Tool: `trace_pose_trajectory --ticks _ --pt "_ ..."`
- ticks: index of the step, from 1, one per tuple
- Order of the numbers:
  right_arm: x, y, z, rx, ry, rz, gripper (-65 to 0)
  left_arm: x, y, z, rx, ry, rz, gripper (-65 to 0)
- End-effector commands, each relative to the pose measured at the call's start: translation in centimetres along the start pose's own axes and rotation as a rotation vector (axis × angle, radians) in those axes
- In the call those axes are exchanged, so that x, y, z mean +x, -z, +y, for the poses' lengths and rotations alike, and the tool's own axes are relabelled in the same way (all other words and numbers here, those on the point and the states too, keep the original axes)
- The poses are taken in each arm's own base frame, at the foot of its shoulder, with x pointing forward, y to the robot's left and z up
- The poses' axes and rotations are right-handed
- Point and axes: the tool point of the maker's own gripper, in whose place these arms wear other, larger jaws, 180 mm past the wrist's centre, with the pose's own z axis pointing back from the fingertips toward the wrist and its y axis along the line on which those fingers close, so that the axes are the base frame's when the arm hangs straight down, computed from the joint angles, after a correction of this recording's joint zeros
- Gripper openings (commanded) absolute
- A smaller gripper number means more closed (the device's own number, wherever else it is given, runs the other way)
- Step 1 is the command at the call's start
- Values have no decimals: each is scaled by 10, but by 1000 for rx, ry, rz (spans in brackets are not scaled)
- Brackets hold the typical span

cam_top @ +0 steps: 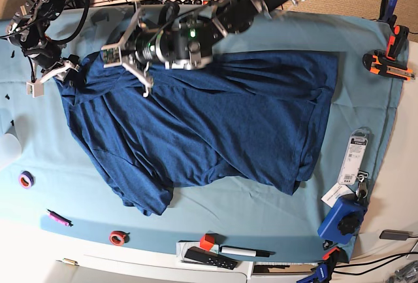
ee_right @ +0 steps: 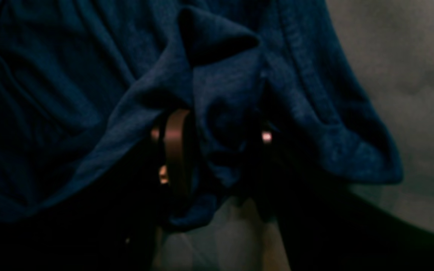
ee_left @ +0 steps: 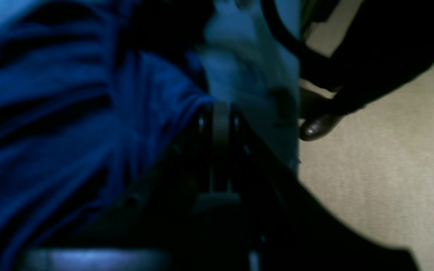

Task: Layout the t-shirt on the table in an organized manner, then fold the t-shirt properly
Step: 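Lower the left gripper onto the shirt middle and grasp the fabric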

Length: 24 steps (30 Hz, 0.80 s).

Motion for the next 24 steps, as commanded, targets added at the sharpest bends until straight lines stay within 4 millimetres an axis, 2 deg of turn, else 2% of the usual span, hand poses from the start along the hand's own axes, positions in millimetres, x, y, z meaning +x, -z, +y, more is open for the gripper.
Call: trace_pose_trajectory --ticks 1,12,18,24 --pt "4 -5 -7 -29 -21 9 -418 21 -1 6 18 5 -61 -650" --pt "4 -5 -7 -29 -20 9 -418 30 -12 79 318 102 -41 -650" --pt "4 -5 -6 -29 -21 9 -418 7 -8 111 414 99 35 -650" --pt "4 -5 -6 -29 -21 9 -418 -20 1 130 464 96 54 -650"
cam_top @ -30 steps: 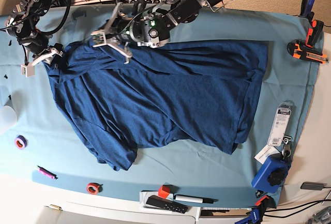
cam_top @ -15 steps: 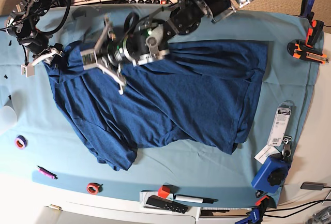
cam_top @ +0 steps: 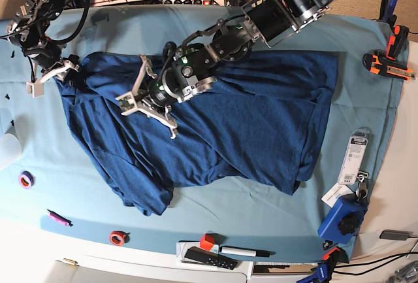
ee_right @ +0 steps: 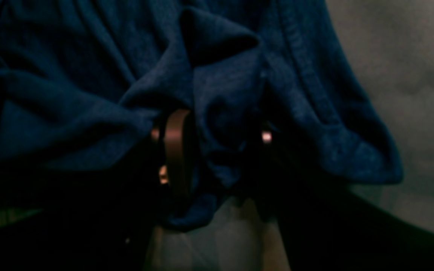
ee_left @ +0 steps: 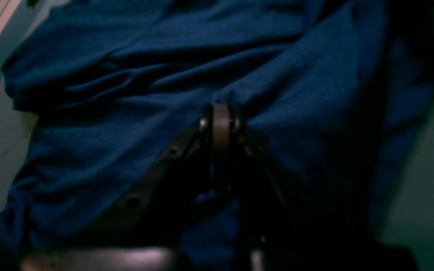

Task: Layout the t-shirt on the table in an organized manner, then fold the t-shirt properly
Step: 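Lower the left gripper onto the shirt middle and grasp the fabric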

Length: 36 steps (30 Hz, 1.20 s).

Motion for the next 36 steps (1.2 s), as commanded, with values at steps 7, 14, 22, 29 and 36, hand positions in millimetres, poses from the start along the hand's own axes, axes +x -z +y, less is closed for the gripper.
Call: trace_pose_trajectory --ticks 7,14,22,29,36 --pt "4 -5 -6 -29 -21 8 -418 21 8 41 144 -37 -98 -337" --pt "8 -7 -8 -33 -24 0 -418 13 0 102 371 -102 11 -299" --pt "40 -44 -9 92 65 -187 -418 -2 6 76 238 -114 85 -299" --pt "71 -104 -26 144 143 -453 -338 3 8 69 203 -127 60 -299" --pt "41 -99 -65 -27 294 -391 -338 3 10 55 124 -121 62 -300"
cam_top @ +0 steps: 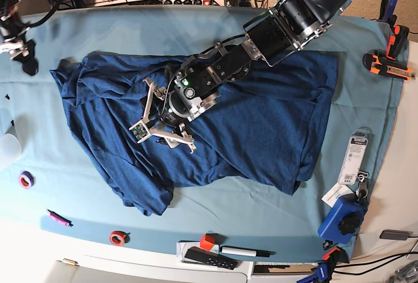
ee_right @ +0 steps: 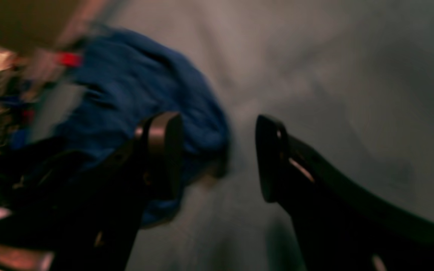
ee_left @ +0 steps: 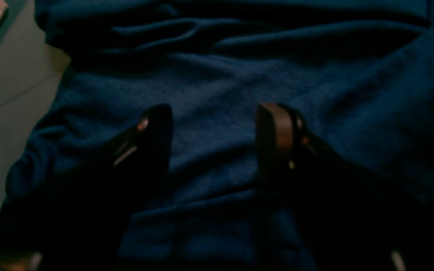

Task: Layout the t-shirt on the table in an organized manner, then fold the t-shirt properly
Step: 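Lower the left gripper onto the shirt middle and grasp the fabric, then move the left gripper back to the shirt edge beside the collar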

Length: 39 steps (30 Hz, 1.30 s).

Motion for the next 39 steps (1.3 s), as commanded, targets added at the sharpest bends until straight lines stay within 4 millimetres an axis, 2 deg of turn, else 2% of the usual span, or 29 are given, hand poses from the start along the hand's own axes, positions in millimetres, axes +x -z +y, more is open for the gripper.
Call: trace_pose_trajectory --ticks 1,3,8,14,18,33,39 --pt "12 0 4 16 -9 -44 -338 27 -2 5 11 13 -71 -300" --pt "5 6 3 25 29 -45 -338 27 -2 6 11 13 -71 -300" --pt "0 22 2 61 108 -59 -338 26 -2 1 -10 28 -62 -300" --pt "-27 61 19 149 182 37 -338 26 -2 2 -9 28 -62 -300" --pt "-41 75 30 183 180 96 -338 25 -2 2 -10 28 -61 -300" --pt "-46 75 36 203 138 130 -338 26 -2 2 -9 27 -64 -300" --pt "-28 67 42 171 33 109 -338 26 -2 2 -9 27 -64 -300"
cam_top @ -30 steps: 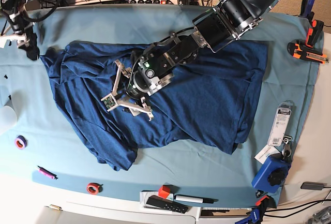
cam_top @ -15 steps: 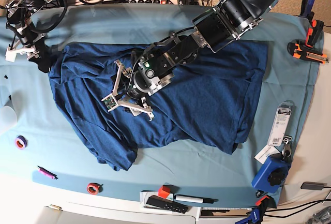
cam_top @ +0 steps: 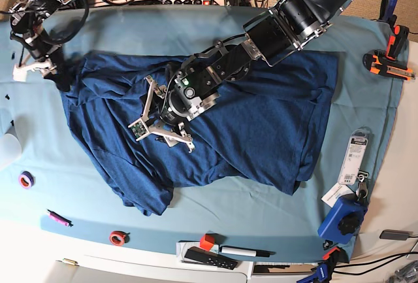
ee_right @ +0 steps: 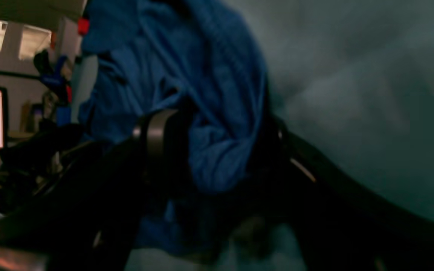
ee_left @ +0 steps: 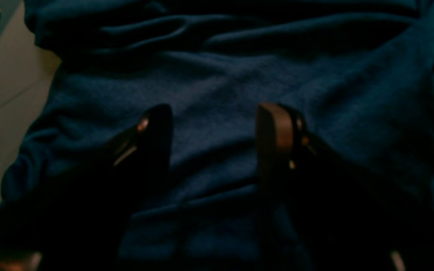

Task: Layout the t-shirt on the table in an organized manner, then fold the t-shirt properly
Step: 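Move the left gripper back to the shirt edge beside the collar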

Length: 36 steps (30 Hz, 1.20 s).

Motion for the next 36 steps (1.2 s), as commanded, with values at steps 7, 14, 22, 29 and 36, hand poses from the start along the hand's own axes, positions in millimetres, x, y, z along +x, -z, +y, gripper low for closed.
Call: trace_pose_trajectory --ticks 7,14,22,29,36 --pt "26 -12 10 -26 -106 -33 -334 28 -2 7 16 10 -72 -300" --pt "5 10 25 5 -163 83 -323 27 -2 7 16 10 -68 -300" --pt "-4 24 23 -47 -207 134 -455 19 -2 6 12 4 -24 -300" --pt "0 18 15 -74 -204 119 -650 21 -12 11 -38 -61 -44 -300" --pt "-2 16 9 -101 -209 135 -650 1 -63 103 -58 -309 -90 -300"
